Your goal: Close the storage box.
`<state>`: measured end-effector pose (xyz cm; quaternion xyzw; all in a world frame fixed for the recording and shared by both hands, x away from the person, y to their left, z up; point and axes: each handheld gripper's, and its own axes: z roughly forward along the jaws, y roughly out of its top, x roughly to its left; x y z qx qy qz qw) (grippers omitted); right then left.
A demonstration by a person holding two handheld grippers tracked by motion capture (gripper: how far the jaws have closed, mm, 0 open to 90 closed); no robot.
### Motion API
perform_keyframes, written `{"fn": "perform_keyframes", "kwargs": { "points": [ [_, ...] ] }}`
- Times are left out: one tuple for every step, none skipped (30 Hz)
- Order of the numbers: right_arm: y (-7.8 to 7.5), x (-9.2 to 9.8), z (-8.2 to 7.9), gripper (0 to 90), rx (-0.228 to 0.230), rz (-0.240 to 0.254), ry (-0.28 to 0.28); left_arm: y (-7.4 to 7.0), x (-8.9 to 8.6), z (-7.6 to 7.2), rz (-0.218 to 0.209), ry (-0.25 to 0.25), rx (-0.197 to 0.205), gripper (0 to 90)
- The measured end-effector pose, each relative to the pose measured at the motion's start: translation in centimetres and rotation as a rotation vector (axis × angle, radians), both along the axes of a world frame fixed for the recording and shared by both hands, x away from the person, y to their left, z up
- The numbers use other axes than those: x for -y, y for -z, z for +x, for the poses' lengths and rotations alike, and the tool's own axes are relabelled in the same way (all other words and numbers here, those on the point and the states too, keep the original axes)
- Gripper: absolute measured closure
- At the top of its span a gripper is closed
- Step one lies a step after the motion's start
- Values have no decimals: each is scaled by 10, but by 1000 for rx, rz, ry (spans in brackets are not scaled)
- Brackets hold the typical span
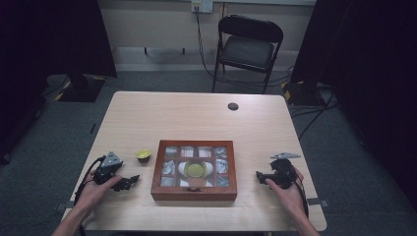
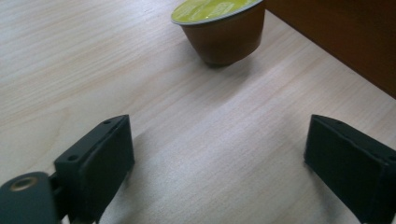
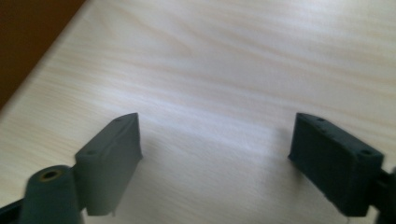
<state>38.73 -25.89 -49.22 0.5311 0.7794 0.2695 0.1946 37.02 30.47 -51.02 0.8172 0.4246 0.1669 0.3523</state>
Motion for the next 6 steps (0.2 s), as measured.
{"fn": "perform_keyframes", "kwargs": {
  "points": [
    [2,0,-1,106,20,6,6,0,0,0,3,-17,-7,37],
    [4,-1,-2,98,40,16,17,1,0,1,5,-23,-10,15],
    [6,0,-2,90,66,21,14,1,0,1,6,-24,-12,8],
    [9,0,-3,72,95,37,15,1,0,1,7,-26,-13,4],
    [10,1,-3,71,103,43,19,1,0,1,6,-29,-14,1],
    [10,1,-4,71,105,41,26,1,0,1,6,-29,-14,1]
  ]
}}
